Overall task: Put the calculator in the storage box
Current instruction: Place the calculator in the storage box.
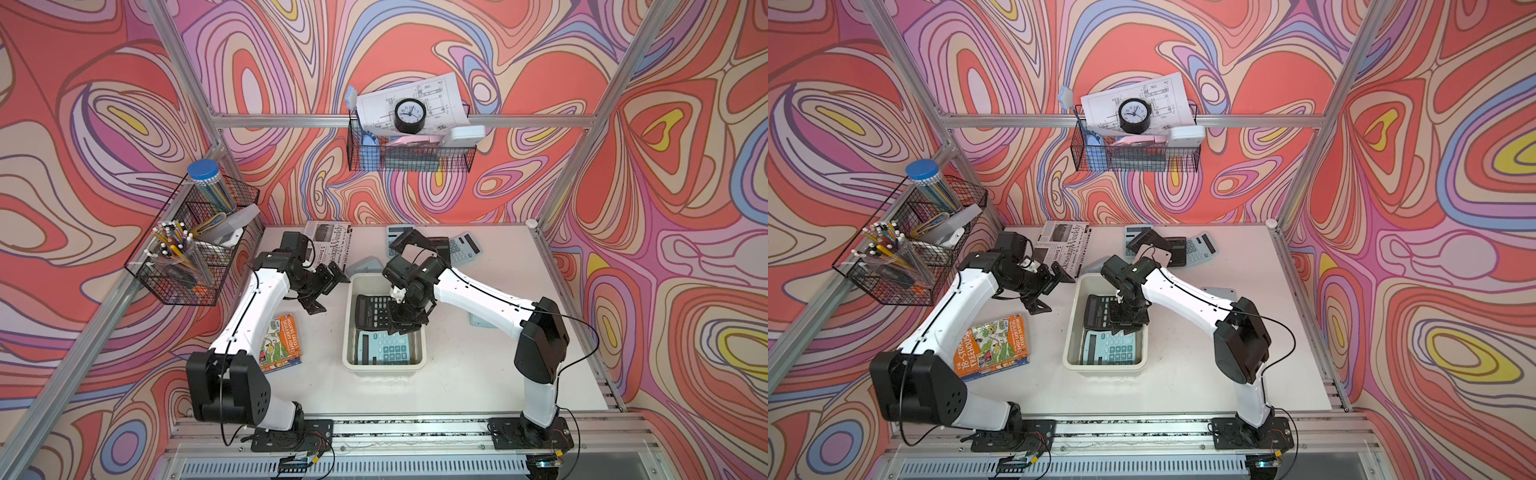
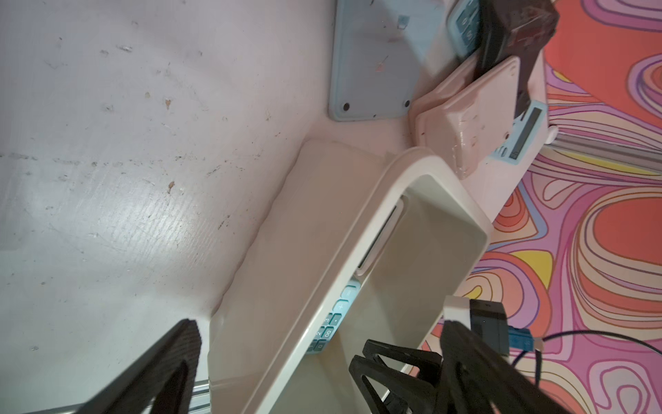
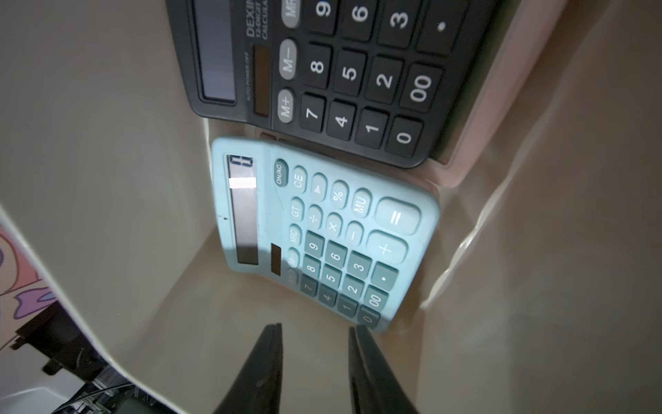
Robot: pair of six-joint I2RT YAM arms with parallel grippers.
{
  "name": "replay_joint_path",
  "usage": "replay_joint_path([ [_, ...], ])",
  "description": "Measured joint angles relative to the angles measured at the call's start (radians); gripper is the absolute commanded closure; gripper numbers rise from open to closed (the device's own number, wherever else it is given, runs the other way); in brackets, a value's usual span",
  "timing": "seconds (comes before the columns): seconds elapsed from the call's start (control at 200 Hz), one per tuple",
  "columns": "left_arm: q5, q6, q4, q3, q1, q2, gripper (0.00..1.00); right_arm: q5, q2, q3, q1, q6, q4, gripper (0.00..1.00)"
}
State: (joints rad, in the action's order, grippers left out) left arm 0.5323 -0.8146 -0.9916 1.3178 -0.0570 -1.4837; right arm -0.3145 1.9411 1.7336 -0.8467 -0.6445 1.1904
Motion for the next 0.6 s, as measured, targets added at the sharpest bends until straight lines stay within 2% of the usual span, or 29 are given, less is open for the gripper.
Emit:
replay_joint_path([
  [0.32,0.077,-0.002,-0.005,-0.084,0.0,0.021,0.02,0.091,0.079,-0.01,-0.133,0.136,0.005,0.71],
  [0.601,0.086,-0.004,-0.006,-0.089,0.0,0.024,0.02,0.093,0.137,-0.029,-0.145,0.152,-0.065,0.73],
])
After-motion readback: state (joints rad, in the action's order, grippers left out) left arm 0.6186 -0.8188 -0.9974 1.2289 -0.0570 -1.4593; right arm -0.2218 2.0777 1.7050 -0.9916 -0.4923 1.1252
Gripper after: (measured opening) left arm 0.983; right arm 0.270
